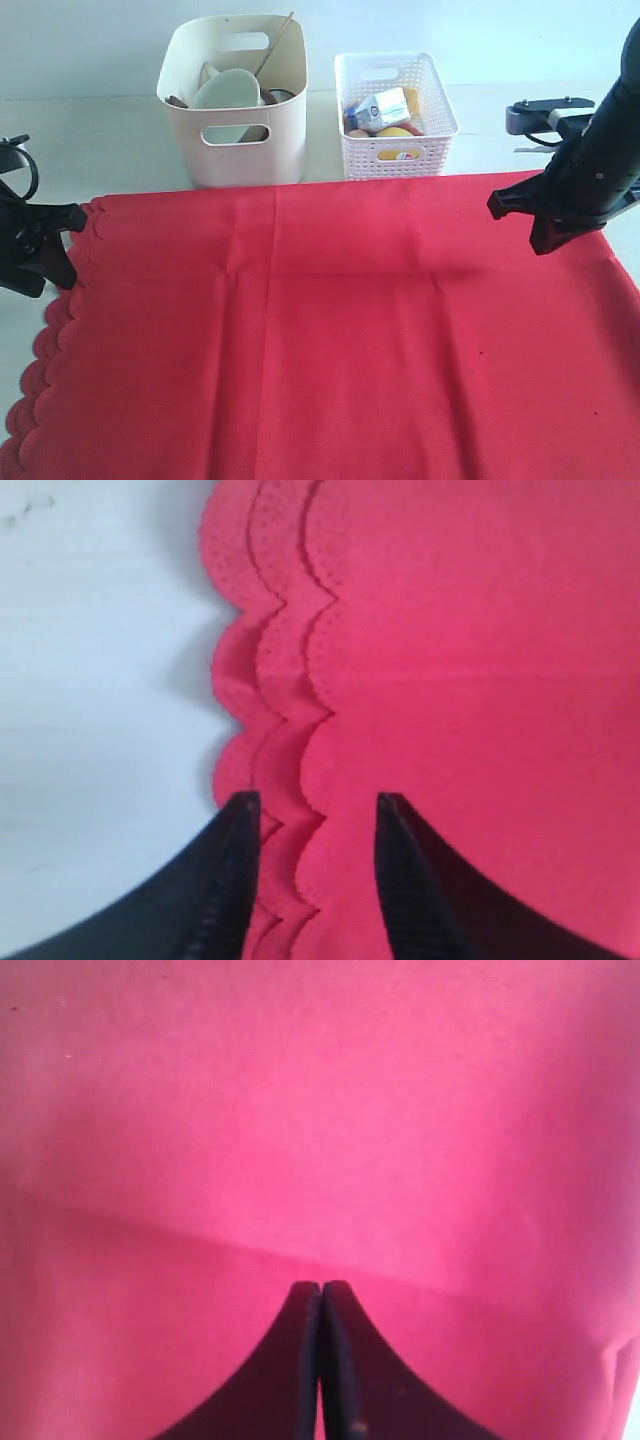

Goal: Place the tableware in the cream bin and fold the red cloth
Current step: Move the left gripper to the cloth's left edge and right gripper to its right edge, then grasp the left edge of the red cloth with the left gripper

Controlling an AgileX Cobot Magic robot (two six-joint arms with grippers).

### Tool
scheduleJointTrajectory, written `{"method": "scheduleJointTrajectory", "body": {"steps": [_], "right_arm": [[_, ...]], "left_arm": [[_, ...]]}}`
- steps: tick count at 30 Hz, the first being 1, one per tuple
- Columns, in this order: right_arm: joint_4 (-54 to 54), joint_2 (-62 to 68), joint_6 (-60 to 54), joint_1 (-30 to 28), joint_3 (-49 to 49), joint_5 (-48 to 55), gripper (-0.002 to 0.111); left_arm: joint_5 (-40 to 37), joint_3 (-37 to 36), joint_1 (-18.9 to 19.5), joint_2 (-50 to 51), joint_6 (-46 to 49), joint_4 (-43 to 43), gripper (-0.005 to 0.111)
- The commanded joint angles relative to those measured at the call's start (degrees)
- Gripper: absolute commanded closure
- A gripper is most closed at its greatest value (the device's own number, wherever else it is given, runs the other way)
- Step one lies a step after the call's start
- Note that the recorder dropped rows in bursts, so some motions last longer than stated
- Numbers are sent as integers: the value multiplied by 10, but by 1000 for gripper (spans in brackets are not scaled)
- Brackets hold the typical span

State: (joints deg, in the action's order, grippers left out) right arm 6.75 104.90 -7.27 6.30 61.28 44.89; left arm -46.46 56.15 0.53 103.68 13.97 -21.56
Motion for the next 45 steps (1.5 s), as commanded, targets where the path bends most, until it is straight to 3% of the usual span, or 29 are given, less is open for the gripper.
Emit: {"method": "scheduleJointTrajectory", "body": {"steps": [1,34,45], "right_arm": [[2,22,-4,-3,2,-23,108],[3,112,13,-3,-10,-56,108],[12,112,13,-3,-10,-59,108]], "left_arm": [[2,5,12,0,8,-5,49],[36,15,16,51,98,-32,49],[3,33,16,103,117,-67,49]]}}
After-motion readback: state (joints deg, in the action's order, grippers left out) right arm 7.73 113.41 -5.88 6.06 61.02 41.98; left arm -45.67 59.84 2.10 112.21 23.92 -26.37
